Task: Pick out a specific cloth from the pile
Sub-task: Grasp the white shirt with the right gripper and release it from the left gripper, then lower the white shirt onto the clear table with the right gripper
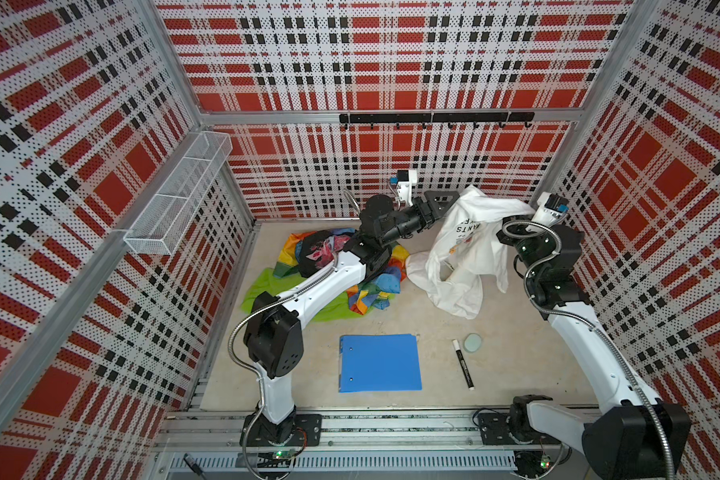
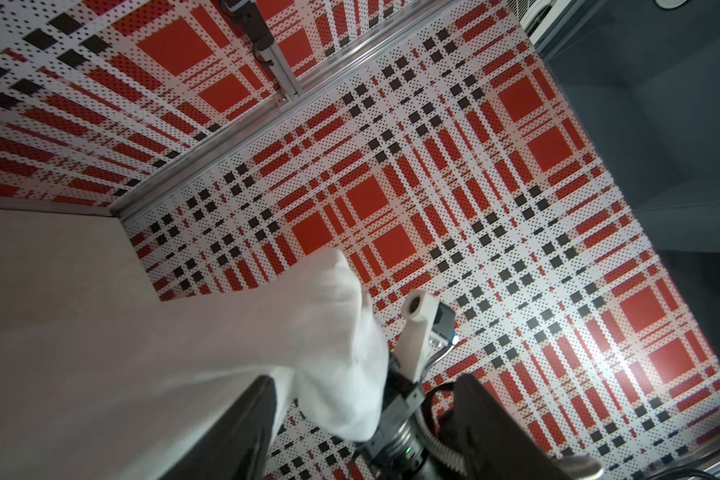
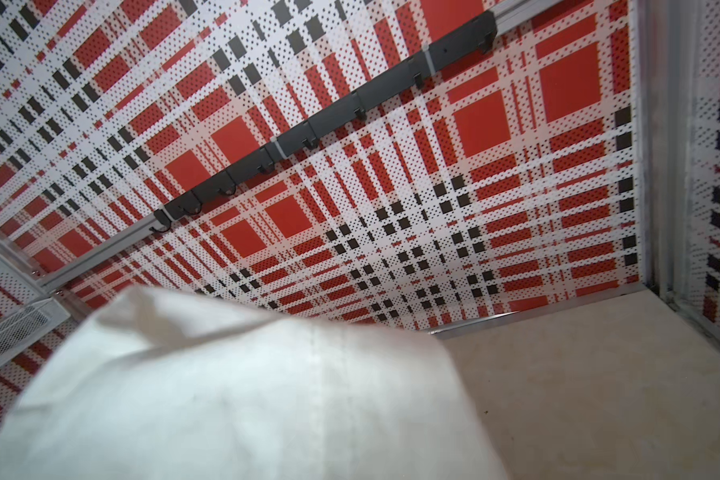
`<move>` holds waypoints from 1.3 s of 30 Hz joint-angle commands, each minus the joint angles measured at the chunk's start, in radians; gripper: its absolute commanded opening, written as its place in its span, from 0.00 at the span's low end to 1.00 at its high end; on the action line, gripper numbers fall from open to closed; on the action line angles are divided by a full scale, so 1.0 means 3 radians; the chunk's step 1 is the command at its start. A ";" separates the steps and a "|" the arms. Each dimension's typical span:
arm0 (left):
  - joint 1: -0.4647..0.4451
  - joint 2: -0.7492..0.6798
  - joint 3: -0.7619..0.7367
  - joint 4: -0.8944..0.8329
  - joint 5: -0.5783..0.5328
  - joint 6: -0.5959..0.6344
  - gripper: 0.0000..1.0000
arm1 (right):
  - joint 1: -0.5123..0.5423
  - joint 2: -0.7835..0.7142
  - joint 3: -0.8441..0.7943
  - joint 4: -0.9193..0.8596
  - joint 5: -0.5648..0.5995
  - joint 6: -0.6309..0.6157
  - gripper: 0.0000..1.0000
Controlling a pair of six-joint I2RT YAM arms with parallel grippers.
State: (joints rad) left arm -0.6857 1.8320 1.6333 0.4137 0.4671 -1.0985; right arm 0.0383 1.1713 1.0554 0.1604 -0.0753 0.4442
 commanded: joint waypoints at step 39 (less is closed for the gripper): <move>0.0994 -0.2666 -0.2366 -0.1440 -0.0418 0.1962 0.96 | -0.0336 0.0380 0.1484 -0.0643 0.0116 -0.0293 0.00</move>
State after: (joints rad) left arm -0.3931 1.0286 0.9333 -0.0696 0.3225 -0.4992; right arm -0.0616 1.3285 1.5867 -0.1574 -0.0196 0.3248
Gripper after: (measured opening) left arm 0.962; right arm 0.049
